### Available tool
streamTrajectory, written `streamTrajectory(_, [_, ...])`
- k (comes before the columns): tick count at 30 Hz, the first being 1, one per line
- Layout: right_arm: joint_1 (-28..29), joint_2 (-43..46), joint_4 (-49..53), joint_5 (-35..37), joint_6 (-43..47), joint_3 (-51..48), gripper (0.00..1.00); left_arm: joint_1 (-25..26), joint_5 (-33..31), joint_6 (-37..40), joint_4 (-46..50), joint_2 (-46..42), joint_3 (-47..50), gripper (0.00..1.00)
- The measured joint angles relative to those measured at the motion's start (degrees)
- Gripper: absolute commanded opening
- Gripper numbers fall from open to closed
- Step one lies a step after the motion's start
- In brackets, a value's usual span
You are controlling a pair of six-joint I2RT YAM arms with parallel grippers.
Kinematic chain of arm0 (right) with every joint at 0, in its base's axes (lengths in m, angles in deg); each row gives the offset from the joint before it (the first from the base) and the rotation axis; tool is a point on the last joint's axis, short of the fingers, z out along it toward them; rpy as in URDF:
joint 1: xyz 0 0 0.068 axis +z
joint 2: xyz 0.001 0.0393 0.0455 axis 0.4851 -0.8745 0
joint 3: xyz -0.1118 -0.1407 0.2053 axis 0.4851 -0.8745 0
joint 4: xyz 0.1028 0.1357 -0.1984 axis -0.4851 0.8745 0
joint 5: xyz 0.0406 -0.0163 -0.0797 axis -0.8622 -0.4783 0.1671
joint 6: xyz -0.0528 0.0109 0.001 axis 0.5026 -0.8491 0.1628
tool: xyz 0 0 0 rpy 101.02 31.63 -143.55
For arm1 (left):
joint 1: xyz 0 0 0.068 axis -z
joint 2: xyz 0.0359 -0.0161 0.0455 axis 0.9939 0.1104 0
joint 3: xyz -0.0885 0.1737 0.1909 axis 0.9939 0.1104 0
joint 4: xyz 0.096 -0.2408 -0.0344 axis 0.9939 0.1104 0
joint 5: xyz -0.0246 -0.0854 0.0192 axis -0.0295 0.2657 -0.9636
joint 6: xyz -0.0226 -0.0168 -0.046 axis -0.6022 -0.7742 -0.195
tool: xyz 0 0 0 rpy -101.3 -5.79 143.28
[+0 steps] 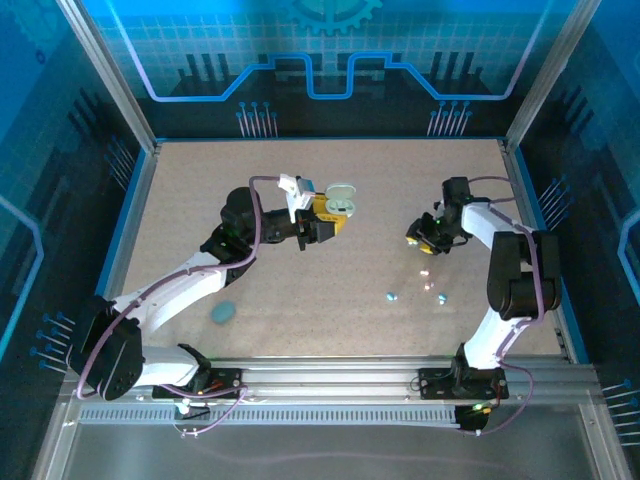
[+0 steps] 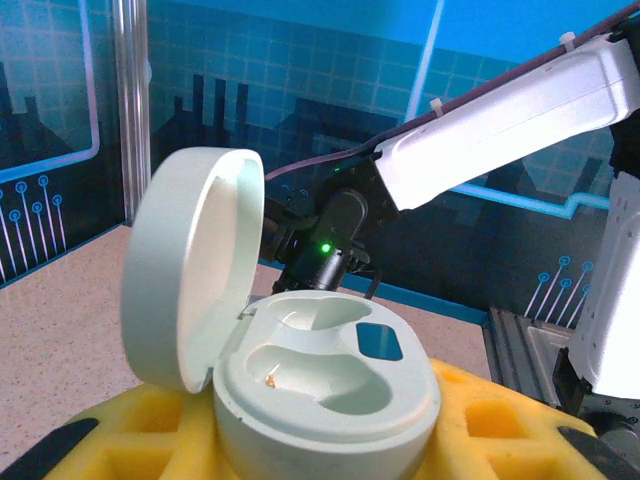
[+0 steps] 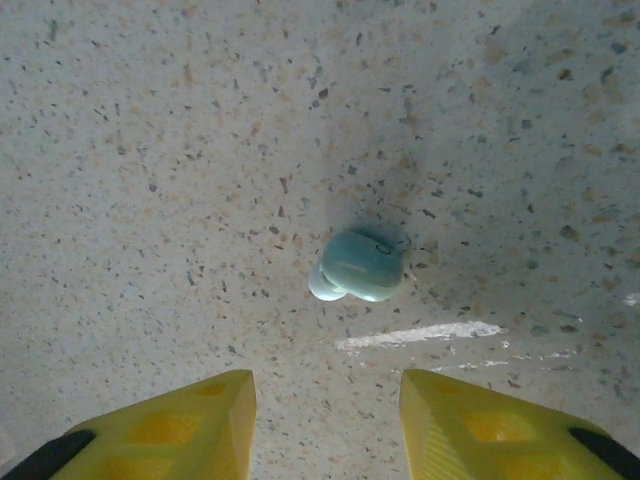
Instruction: Insert wireless bluetooth earbuds into charging case
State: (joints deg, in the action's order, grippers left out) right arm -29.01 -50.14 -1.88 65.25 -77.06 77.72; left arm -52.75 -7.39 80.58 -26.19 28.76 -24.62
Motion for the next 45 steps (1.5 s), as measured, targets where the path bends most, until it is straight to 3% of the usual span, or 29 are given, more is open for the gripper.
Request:
streamTrajectory(18, [0.7,-7.5,-0.2,1.6,2.1,6.0,0.41,0.0,0.0,0.0,1.2,0.0,0.0,0.36])
streamTrajectory(30, [1.0,-11.7,2.3,2.1,7.4,11.8,0.30,0.0,0.0,0.0,1.6,0.0,0.0,0.36])
streamTrajectory(40, [4.3,-14.1,7.8,8.3,12.0,16.1,0.28,0.0,0.0,0.0,1.6,0.0,0.0,0.36])
streamTrajectory(45, [5.5,-15.1,10.2,11.5,14.3,18.0,0.22,0.0,0.0,0.0,1.6,0.0,0.0,0.37])
